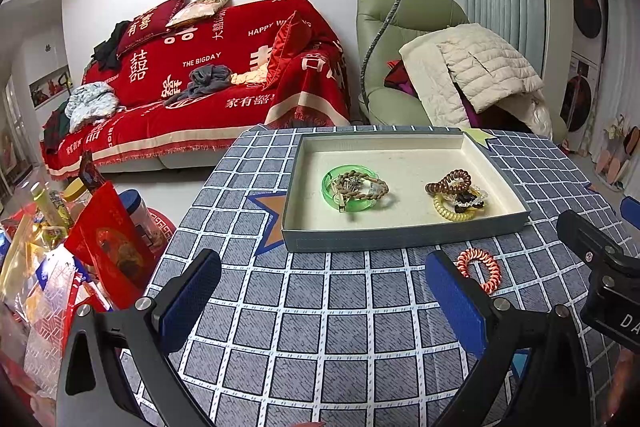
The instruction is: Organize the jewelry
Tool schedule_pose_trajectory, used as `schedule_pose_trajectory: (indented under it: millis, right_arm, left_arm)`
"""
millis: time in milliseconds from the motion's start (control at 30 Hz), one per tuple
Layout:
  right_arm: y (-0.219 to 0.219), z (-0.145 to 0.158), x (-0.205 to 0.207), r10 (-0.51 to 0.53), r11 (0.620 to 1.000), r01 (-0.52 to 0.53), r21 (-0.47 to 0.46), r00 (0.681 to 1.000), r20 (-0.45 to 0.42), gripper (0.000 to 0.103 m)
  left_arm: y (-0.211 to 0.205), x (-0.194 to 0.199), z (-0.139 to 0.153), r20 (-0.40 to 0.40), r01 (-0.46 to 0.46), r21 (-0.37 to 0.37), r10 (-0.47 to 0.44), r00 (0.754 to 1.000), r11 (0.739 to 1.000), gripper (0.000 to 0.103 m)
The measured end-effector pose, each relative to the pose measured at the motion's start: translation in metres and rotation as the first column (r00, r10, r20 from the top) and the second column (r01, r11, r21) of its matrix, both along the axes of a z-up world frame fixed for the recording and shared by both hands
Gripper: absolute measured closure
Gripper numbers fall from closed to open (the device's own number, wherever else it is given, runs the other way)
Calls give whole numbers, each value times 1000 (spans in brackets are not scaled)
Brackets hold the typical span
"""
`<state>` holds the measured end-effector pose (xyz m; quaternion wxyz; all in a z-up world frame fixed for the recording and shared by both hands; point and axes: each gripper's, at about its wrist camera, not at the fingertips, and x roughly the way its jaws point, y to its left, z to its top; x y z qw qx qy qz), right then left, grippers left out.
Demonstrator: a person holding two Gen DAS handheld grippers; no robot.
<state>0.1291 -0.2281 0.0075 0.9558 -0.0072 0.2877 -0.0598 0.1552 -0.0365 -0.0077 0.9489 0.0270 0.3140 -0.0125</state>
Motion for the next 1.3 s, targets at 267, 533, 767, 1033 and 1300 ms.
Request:
schedule_pose_trajectory:
  millis: [267,533,767,1033,1300]
  right_arm:
    - [1,0,-1,0,1000,0,1,1000,2,0]
    - [0,0,-1,-1,1000,1,2,1000,0,0]
    - [2,0,-3,1,1000,-1,4,1000,0,0]
    - [2,0,-3,0,1000,0,4,1000,-1,0]
    - [3,1,-4,0,1000,0,4,1000,-1,0]
  left_arm:
    - [-1,-1,1,0,-1,1,1,1000,1000,0]
    - [-1,-3,2,0,2,1,-2,1000,1000,0]
    - [-2,-3,2,-1,2,-1,-2,1000,1000,0]
    - [-2,-2,2,-1,1,0,-1,1000,1000,0]
    - [-2,-4,3,-3,0,-3,0,1000,1000,0]
